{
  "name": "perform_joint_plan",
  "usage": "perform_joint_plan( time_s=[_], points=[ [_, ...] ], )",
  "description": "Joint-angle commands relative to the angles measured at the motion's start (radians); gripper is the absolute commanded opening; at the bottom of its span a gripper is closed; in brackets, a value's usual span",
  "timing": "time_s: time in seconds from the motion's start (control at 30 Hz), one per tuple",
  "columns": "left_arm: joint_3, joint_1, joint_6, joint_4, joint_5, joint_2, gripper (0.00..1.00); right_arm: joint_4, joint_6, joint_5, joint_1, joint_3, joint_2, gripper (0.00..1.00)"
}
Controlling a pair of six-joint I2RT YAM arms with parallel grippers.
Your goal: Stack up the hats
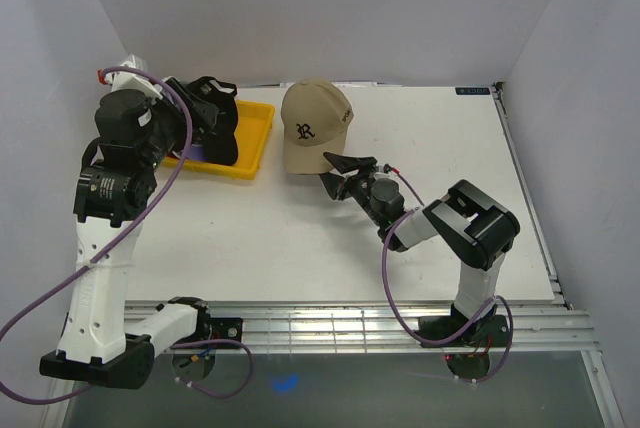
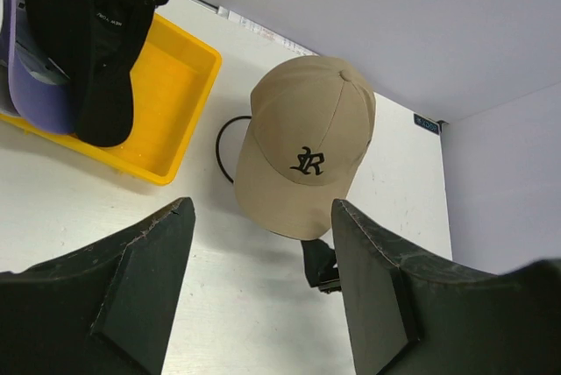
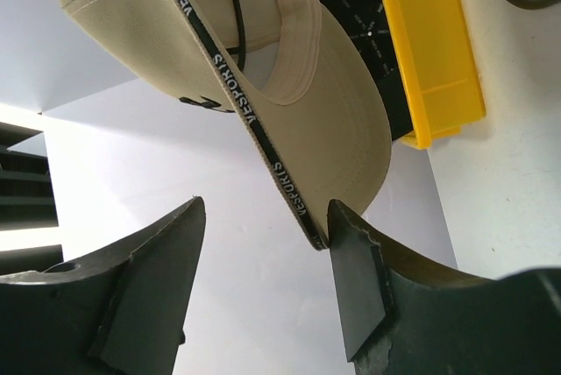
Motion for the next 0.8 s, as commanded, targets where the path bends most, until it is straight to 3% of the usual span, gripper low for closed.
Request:
perform_joint_plan(
  time_s=[0.0, 0.53, 0.77],
  points=[
    [-0.013, -0.003, 0.006, 0.011, -0.013, -0.023, 0.74, 0.038, 0.014, -0.023, 0.011, -0.022, -0.008, 0.64],
    [-0.034, -0.001, 0.007, 0.008, -0.019, -0.034, 0.74, -0.167, -0.007, -0.072, 0.019, -0.110, -0.074, 0.68],
    [-0.071, -0.003, 0.015, 0.009, -0.039, -0.034, 0.75, -0.354, -0.176, -0.102, -0.017, -0.085, -0.208, 0.68]
  ],
)
